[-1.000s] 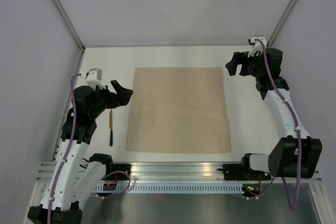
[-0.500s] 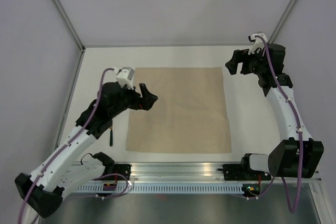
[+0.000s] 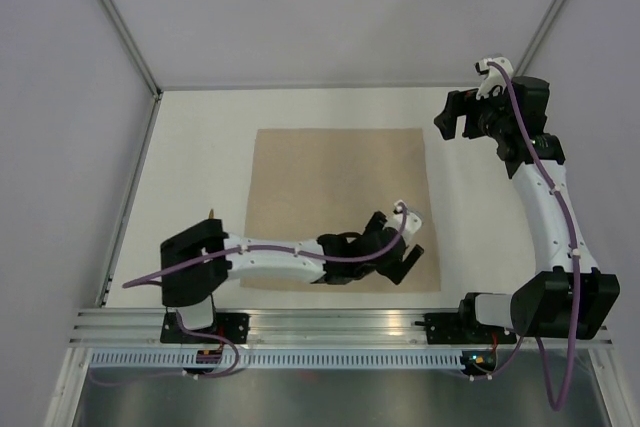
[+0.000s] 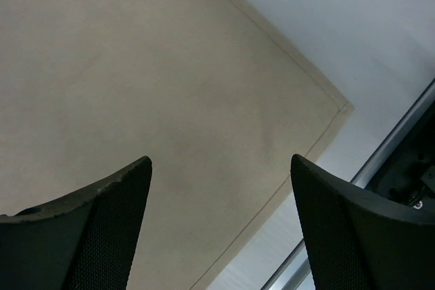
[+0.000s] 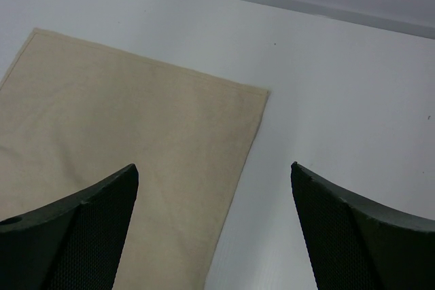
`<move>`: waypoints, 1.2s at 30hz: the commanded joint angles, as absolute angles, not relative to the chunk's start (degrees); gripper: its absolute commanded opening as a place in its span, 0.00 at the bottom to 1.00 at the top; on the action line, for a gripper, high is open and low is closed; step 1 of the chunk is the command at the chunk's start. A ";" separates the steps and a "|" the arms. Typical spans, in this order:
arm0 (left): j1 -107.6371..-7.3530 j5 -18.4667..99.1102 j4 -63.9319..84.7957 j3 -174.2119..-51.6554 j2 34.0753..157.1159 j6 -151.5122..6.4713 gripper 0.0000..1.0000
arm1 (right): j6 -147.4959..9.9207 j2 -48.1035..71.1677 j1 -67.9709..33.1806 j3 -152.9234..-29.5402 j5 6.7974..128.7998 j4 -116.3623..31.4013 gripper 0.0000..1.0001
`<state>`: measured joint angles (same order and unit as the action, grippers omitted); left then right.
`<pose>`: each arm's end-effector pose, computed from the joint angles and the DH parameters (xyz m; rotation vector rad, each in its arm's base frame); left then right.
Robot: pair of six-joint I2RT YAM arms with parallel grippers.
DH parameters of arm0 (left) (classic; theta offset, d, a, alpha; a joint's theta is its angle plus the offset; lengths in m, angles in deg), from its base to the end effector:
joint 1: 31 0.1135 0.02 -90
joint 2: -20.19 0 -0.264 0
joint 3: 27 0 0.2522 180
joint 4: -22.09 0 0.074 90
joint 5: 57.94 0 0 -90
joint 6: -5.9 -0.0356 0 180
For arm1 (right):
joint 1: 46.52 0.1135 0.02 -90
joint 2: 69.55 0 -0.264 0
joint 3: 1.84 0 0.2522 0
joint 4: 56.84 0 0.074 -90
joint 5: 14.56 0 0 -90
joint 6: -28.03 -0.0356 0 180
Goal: Fold the napkin, place the utensils inside, and roll it up
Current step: Fold the napkin
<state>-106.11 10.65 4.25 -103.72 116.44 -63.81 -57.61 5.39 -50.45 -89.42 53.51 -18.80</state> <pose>0.1080 -0.3558 0.2266 0.8345 2.0583 -0.5276 0.2944 -0.0069 0.3777 -0.2496 1.9760 0.2917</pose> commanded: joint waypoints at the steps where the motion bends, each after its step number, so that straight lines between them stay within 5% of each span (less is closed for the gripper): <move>1: -109.65 8.50 12.97 -109.92 123.09 -66.88 0.86 | -57.67 4.72 -50.48 -91.10 56.27 -17.32 0.98; 13: -115.72 13.08 16.68 -122.58 140.06 -71.44 0.75 | -58.02 4.98 -50.48 -90.13 56.63 -18.11 0.98; 36: -116.07 13.34 16.42 -123.03 147.63 -71.27 0.41 | -58.11 5.77 -50.48 -89.87 56.72 -18.03 0.98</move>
